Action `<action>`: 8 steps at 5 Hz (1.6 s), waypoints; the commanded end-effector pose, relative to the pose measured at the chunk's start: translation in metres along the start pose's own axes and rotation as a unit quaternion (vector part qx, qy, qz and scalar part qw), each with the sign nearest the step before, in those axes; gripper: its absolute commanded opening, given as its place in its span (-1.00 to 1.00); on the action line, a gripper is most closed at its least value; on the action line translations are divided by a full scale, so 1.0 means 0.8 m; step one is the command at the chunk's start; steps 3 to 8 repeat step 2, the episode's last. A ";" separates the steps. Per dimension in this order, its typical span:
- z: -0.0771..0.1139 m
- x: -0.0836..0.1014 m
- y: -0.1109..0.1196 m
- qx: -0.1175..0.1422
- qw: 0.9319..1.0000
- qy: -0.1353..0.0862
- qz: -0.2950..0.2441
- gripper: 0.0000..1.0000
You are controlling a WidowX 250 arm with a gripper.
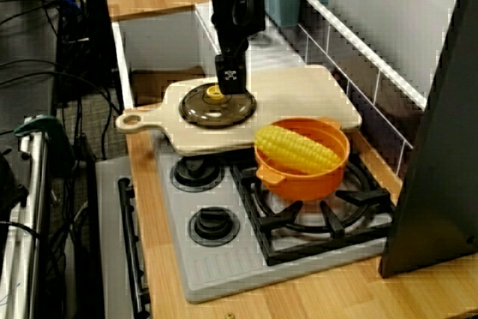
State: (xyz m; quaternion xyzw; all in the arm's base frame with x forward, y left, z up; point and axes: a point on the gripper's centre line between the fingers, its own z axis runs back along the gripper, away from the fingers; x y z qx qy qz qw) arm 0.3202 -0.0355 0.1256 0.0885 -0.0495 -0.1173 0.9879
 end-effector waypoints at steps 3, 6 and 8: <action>0.010 -0.021 0.033 0.019 0.996 -0.033 0.079 1.00; 0.010 -0.021 0.033 0.019 0.996 -0.033 0.079 1.00; 0.010 -0.021 0.033 0.019 0.996 -0.033 0.079 1.00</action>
